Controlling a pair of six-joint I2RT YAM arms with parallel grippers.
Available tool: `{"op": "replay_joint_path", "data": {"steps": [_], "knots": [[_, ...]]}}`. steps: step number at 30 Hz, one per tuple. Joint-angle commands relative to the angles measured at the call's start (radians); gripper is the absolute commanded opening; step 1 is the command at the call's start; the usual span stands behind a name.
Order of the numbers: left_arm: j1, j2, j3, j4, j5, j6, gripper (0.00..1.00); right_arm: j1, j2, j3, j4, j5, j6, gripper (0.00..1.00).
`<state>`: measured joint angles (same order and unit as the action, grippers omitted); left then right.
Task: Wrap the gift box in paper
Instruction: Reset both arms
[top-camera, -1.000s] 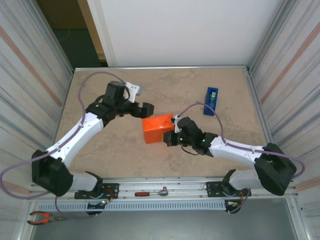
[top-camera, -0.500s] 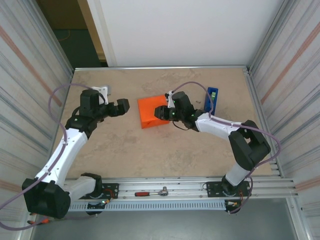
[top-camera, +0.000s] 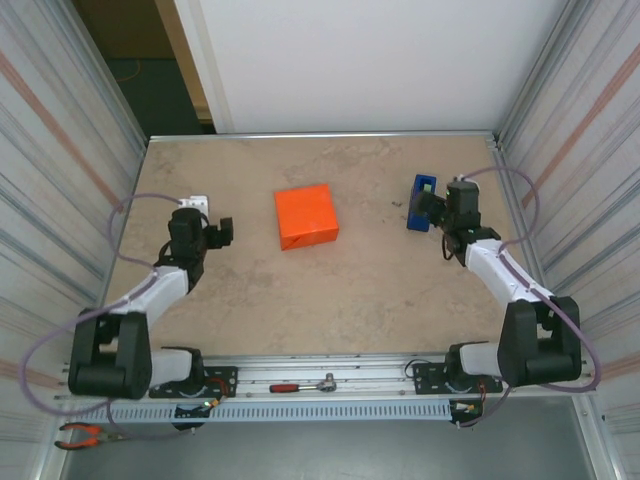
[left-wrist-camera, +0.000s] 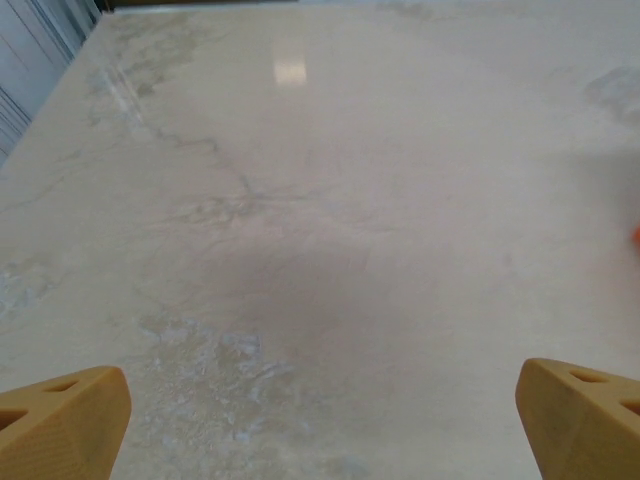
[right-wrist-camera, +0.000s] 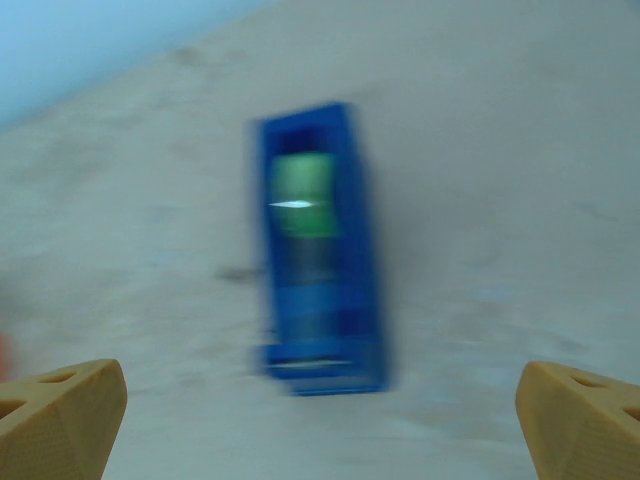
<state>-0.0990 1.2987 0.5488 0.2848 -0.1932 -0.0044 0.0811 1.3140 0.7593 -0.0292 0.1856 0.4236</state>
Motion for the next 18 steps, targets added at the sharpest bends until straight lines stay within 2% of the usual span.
{"op": "replay_joint_path", "data": {"steps": [1, 2, 3, 4, 5, 6, 7, 8, 9, 10, 11, 12, 13, 14, 18], "knots": [[-0.007, 0.103, -0.075, 0.291, -0.033, 0.085, 0.99, -0.071, 0.047, -0.117, 0.21, 0.139, -0.16, 0.98], [-0.021, 0.116, -0.074, 0.326, -0.046, 0.092, 0.99, -0.102, 0.073, -0.167, 0.328, 0.109, -0.162, 0.98], [-0.005, 0.138, -0.064, 0.333, -0.009, 0.088, 0.99, -0.127, 0.096, -0.226, 0.471, 0.059, -0.203, 0.98], [0.006, 0.169, -0.078, 0.37, 0.006, 0.077, 0.99, -0.129, 0.124, -0.269, 0.587, 0.071, -0.232, 0.98], [0.023, 0.201, -0.115, 0.488, 0.023, 0.081, 0.97, -0.147, 0.143, -0.302, 0.67, 0.028, -0.223, 0.98], [0.044, 0.184, -0.13, 0.461, 0.056, 0.044, 0.96, -0.147, 0.145, -0.315, 0.686, -0.014, -0.238, 0.98], [0.058, 0.216, -0.164, 0.534, 0.076, 0.04, 0.97, -0.135, 0.155, -0.32, 0.711, -0.054, -0.27, 0.98], [0.059, 0.242, -0.183, 0.66, 0.082, 0.071, 0.98, -0.122, 0.213, -0.341, 0.809, -0.118, -0.313, 0.98], [0.051, 0.207, -0.154, 0.557, 0.121, 0.074, 0.98, -0.099, 0.271, -0.378, 0.963, -0.119, -0.351, 0.98], [0.051, 0.215, -0.134, 0.492, 0.14, 0.075, 0.98, -0.098, 0.238, -0.355, 0.842, -0.108, -0.338, 0.98], [0.063, 0.239, -0.141, 0.56, 0.15, 0.073, 0.99, -0.125, 0.226, -0.337, 0.803, -0.132, -0.313, 0.98], [0.07, 0.225, -0.13, 0.514, 0.161, 0.062, 0.99, -0.118, 0.251, -0.371, 0.915, -0.119, -0.325, 0.98], [0.071, 0.215, -0.128, 0.477, 0.167, 0.061, 0.99, -0.083, 0.232, -0.374, 0.881, -0.025, -0.33, 0.98], [0.071, 0.229, -0.134, 0.522, 0.163, 0.063, 0.99, -0.072, 0.216, -0.372, 0.862, -0.007, -0.329, 0.98], [0.07, 0.226, -0.13, 0.51, 0.164, 0.062, 0.99, -0.114, 0.251, -0.33, 0.821, -0.138, -0.332, 0.98]]}}
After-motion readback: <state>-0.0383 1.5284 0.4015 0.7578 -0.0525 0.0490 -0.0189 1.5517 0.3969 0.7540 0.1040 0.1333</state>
